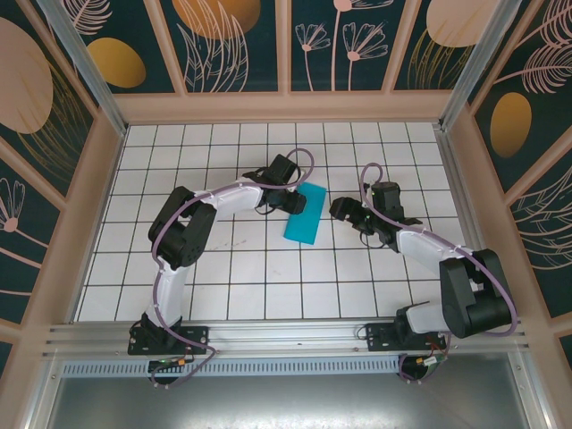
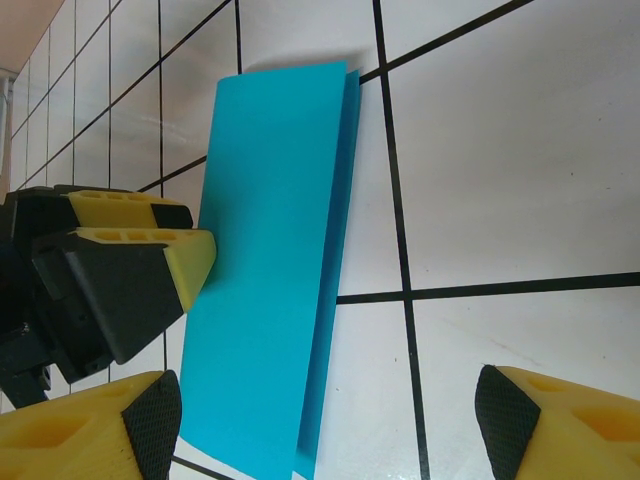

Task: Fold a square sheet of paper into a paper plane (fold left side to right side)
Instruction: First fold in half a square sheet of paper at the center of the table.

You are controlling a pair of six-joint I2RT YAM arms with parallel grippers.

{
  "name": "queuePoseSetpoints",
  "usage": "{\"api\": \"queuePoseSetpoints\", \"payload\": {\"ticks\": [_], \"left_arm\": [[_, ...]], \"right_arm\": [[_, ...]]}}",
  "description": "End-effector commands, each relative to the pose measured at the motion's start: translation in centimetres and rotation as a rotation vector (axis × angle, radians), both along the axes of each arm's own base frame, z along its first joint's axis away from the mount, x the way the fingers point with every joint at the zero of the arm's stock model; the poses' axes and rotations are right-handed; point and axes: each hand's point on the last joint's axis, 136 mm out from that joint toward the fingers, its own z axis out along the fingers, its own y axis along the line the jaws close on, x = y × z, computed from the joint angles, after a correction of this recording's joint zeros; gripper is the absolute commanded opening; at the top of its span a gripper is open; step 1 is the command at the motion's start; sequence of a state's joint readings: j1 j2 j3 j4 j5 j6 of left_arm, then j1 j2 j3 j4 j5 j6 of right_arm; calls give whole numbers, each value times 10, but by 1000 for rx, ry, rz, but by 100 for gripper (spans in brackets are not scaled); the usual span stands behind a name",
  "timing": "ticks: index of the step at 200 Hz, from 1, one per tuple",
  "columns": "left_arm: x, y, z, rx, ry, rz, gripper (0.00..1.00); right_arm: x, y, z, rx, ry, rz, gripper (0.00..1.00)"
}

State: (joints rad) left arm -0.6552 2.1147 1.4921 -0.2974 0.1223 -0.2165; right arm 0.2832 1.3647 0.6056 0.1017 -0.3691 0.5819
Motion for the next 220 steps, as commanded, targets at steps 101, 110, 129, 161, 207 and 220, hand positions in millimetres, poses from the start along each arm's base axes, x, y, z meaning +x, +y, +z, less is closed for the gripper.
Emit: {"api": "queuePoseSetpoints", "payload": {"ticks": [101,110,129,161,207,220], "left_arm": [[-1,4,-14,28,32,-16,46],[0,5,-14,28,29,-15,46],[0,4,-13,25,26,-15,45],[-1,4,-13,24,27,-25,45],[-4,4,-15,27,31,-44,44],[-4,5,-16,32,31,-45,44]], "right_arm": [[-3,3,-6,-9,10,25,81],[-3,4,-7,-10,12,26,81],[-3,4,-7,-10,13,27,81],[-3,4,-8,-13,15,28,81],[-4,4,-9,-15,18,28,80],[-4,5,-10,-14,19,29,80]]}}
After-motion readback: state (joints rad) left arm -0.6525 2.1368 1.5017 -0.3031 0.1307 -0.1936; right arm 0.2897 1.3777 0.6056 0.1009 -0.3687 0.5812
